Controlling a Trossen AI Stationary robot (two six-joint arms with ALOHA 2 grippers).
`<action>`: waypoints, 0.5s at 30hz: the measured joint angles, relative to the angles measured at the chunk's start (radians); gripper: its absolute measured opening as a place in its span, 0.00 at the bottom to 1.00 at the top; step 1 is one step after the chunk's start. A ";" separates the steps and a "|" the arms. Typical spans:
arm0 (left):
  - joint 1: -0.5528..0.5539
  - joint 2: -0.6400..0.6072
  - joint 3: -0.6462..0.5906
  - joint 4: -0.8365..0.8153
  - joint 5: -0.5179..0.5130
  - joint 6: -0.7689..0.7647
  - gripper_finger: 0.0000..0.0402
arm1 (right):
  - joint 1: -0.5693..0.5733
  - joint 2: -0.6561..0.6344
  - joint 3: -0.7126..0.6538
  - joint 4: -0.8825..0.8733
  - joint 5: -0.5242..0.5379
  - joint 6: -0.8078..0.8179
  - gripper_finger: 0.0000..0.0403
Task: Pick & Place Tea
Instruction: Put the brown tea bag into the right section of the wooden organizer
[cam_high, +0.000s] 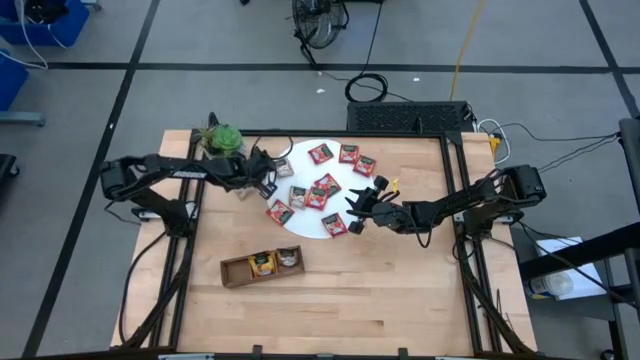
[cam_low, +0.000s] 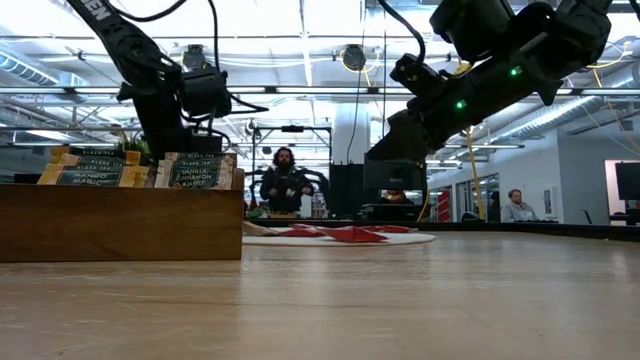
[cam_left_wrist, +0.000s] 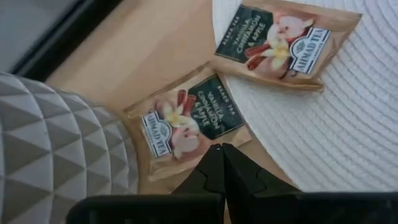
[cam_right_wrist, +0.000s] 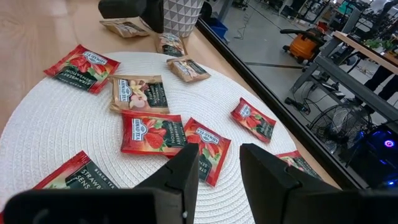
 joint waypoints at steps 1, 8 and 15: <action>0.004 0.008 0.001 0.009 0.004 0.000 0.00 | 0.000 0.000 0.000 0.000 0.000 0.000 0.25; 0.015 0.080 0.003 0.115 0.006 0.011 0.00 | 0.000 0.000 0.000 0.001 0.000 0.000 0.25; 0.019 0.170 0.003 0.179 0.006 0.006 0.00 | 0.000 0.000 0.000 0.001 0.000 0.000 0.25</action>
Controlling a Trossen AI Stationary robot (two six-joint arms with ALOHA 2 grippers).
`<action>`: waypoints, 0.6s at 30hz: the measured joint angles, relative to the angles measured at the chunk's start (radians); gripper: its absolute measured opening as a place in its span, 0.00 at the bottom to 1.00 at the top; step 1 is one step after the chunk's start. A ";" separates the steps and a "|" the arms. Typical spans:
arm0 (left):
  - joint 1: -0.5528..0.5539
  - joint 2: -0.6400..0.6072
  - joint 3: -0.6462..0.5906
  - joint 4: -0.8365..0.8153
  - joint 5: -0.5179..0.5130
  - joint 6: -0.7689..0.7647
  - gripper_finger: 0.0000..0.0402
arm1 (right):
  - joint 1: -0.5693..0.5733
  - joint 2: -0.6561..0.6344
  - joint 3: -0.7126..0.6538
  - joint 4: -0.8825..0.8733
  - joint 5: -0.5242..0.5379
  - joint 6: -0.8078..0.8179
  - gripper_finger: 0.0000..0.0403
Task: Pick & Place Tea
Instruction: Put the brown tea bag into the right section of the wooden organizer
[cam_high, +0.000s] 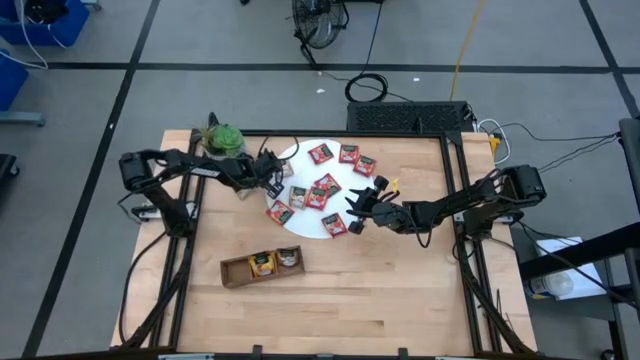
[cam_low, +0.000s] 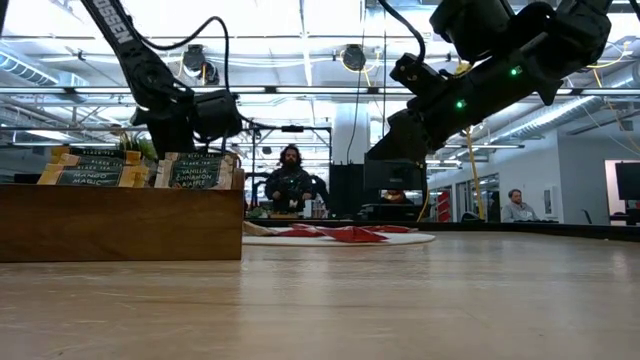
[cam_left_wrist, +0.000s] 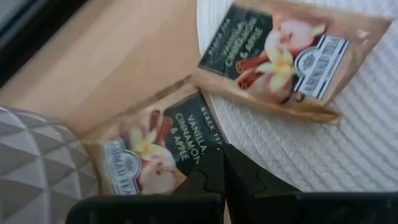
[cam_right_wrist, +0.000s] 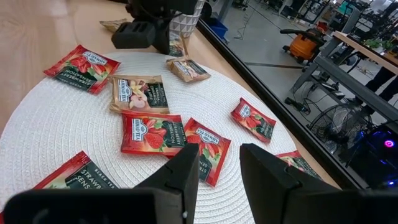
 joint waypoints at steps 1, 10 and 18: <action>0.000 0.008 0.002 0.000 -0.003 -0.002 0.00 | 0.000 0.000 0.000 0.000 0.000 0.000 0.25; 0.001 0.005 0.004 -0.094 0.049 -0.007 0.00 | 0.000 0.000 0.000 -0.001 0.000 0.000 0.25; -0.017 0.001 0.006 -0.192 0.166 -0.033 0.00 | 0.000 0.000 0.000 -0.001 0.000 0.000 0.25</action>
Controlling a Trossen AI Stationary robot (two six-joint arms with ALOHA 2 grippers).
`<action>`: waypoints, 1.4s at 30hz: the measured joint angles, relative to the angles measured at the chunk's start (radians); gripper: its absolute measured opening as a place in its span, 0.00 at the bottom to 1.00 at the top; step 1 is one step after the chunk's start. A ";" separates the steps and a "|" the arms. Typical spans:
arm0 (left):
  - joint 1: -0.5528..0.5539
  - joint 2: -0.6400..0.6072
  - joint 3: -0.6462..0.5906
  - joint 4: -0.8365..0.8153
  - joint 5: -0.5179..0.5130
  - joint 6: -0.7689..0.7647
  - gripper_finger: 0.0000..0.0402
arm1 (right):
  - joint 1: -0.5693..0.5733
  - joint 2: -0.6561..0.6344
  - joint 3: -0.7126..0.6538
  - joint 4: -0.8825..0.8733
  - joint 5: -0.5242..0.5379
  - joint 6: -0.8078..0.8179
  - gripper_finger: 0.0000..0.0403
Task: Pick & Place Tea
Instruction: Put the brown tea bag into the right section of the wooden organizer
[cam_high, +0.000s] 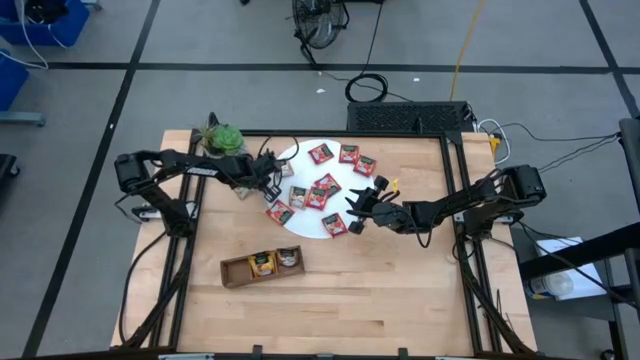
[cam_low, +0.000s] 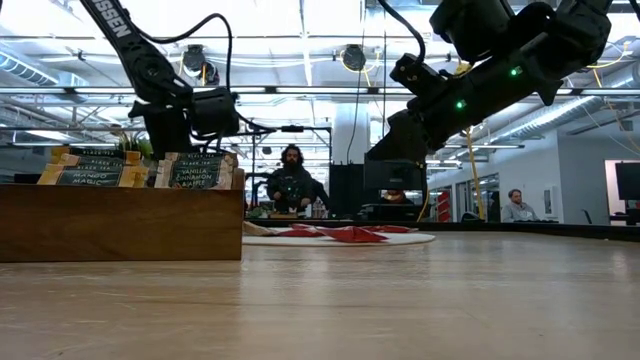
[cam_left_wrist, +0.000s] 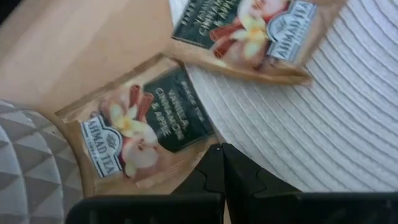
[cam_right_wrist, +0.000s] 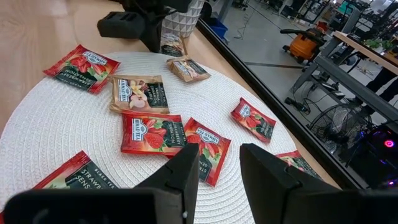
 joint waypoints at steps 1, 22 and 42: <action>-0.004 0.000 0.000 -0.004 0.005 -0.001 0.00 | 0.000 0.000 0.000 0.000 0.000 0.000 0.25; 0.027 -0.082 0.020 0.006 -0.220 0.056 0.00 | 0.000 0.000 0.000 0.000 0.000 0.000 0.25; 0.020 0.067 0.031 0.062 -0.078 0.032 0.00 | 0.002 0.000 0.000 0.000 0.001 0.000 0.25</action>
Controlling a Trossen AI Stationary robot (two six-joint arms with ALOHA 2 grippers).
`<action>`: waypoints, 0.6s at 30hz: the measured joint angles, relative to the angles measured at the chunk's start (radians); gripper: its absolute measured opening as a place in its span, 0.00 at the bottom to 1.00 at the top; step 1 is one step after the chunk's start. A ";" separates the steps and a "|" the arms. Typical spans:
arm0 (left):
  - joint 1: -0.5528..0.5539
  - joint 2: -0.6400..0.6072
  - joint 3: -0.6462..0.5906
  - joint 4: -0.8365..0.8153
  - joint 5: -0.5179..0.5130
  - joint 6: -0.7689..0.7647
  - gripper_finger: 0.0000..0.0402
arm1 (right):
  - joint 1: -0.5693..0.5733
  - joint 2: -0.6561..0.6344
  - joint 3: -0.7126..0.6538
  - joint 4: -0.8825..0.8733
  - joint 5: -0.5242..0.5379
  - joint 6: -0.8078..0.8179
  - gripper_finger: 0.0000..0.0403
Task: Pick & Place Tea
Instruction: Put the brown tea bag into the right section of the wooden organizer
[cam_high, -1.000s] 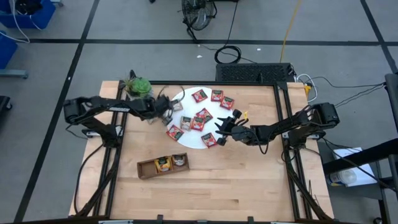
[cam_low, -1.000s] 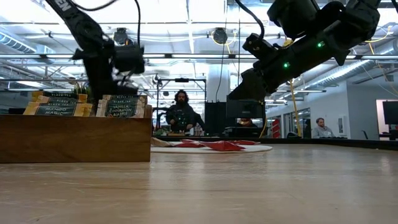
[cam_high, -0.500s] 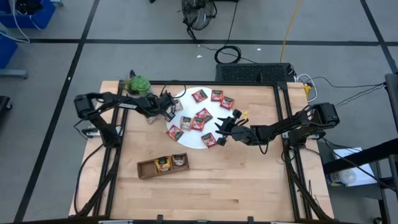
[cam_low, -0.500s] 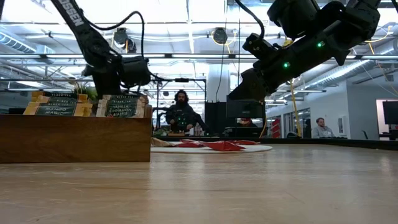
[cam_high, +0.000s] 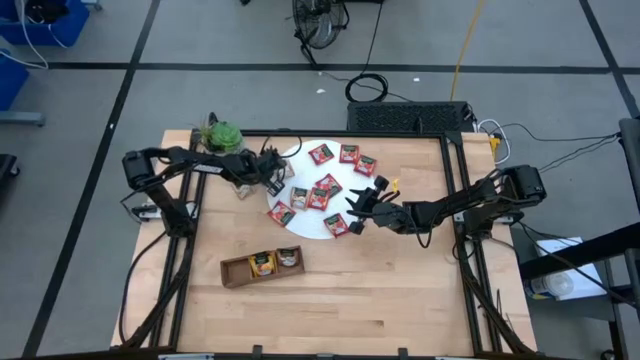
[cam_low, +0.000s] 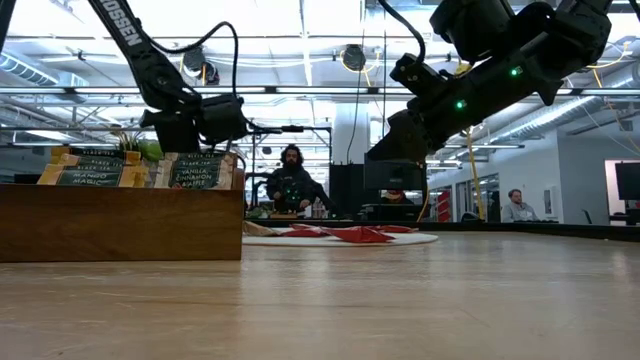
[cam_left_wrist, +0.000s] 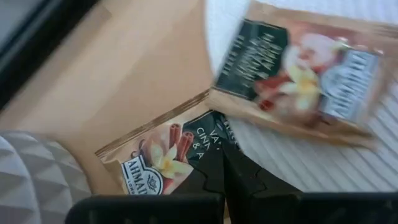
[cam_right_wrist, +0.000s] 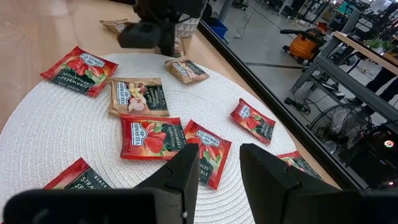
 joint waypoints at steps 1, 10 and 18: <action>-0.004 -0.011 0.000 -0.017 0.018 -0.006 0.00 | 0.000 0.000 0.000 0.000 0.000 0.000 0.25; -0.053 -0.158 -0.012 -0.207 0.263 -0.050 0.00 | 0.000 0.000 0.000 0.000 -0.001 0.000 0.25; -0.114 -0.280 -0.014 -0.304 0.245 -0.072 0.01 | 0.000 0.000 0.000 0.000 -0.001 0.000 0.25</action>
